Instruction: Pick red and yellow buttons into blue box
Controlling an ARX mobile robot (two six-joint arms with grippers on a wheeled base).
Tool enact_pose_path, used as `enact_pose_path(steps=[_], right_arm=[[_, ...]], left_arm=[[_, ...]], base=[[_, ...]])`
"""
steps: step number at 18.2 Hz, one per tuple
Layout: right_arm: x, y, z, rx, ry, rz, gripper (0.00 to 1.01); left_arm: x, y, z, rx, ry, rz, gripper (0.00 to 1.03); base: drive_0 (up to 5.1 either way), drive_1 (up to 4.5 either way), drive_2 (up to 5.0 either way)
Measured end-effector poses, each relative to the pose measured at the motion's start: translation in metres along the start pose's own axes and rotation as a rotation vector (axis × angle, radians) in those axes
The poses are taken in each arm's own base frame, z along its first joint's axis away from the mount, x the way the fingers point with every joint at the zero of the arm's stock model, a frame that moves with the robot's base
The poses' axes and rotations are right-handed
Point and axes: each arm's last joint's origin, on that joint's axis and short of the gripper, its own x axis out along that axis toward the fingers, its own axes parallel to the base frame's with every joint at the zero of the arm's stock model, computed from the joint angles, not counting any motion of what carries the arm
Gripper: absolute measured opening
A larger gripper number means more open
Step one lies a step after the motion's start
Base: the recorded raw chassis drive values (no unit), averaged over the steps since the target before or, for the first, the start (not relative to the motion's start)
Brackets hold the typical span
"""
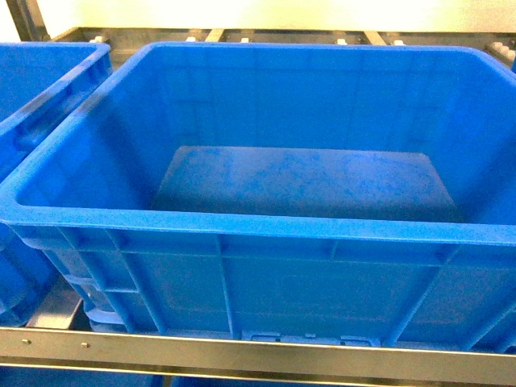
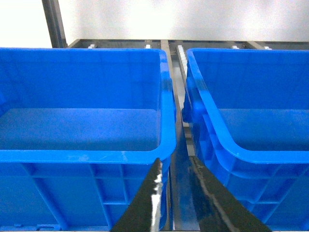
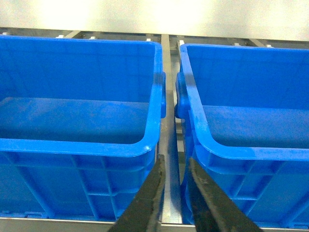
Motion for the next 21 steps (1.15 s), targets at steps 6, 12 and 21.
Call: enact_pose_path(steps=[6, 12, 21], right_arm=[[0.0000, 0.0000, 0.0000, 0.000, 0.000, 0.000, 0.80], [0.0000, 0.0000, 0.0000, 0.000, 0.000, 0.000, 0.98], [0.0000, 0.0000, 0.0000, 0.000, 0.000, 0.000, 0.98]], left_arm=[[0.0000, 0.0000, 0.0000, 0.000, 0.000, 0.000, 0.83], [0.0000, 0.0000, 0.0000, 0.003, 0.000, 0.000, 0.98], [0.0000, 0.0000, 0.0000, 0.003, 0.000, 0.000, 0.98]], base=[[0.0, 0.00, 0.0], [0.0, 0.00, 0.0], [0.0, 0.00, 0.0]])
